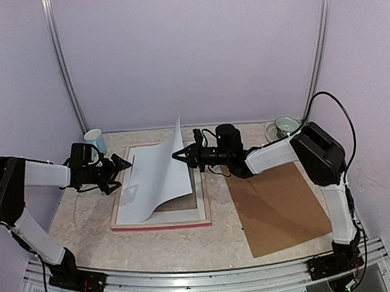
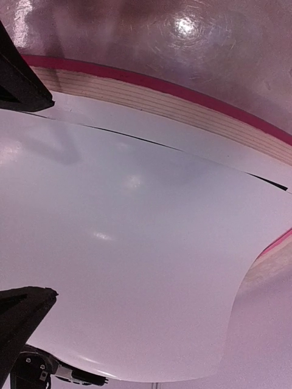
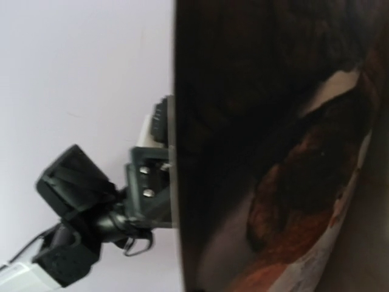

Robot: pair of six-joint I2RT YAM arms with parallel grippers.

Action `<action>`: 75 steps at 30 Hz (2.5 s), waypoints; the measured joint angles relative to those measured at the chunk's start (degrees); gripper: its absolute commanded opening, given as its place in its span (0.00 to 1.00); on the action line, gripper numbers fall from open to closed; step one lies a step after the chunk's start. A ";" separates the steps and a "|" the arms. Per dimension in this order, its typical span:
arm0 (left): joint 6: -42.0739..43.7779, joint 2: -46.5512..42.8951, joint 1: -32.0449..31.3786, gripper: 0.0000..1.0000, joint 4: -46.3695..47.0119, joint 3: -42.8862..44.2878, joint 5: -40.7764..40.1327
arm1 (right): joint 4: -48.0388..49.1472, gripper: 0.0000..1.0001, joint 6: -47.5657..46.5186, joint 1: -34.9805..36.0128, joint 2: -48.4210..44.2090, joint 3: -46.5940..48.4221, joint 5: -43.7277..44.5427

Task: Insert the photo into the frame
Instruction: Place the photo on the mat board.

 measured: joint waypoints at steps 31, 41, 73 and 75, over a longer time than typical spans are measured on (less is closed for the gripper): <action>-0.39 0.00 0.00 0.99 0.39 -0.07 0.50 | 6.64 0.00 4.87 0.83 2.25 6.23 -1.97; -0.68 -0.02 0.00 0.99 0.39 -0.09 0.87 | 13.25 0.00 7.96 0.83 4.92 7.48 -2.56; -1.31 -3.39 1.99 0.99 0.85 -1.68 -0.28 | 1.92 0.00 -1.60 0.81 3.98 0.59 -1.53; -1.31 -3.39 1.99 0.99 0.83 -1.68 -0.28 | 0.66 0.00 -2.58 0.81 2.47 -0.39 -0.50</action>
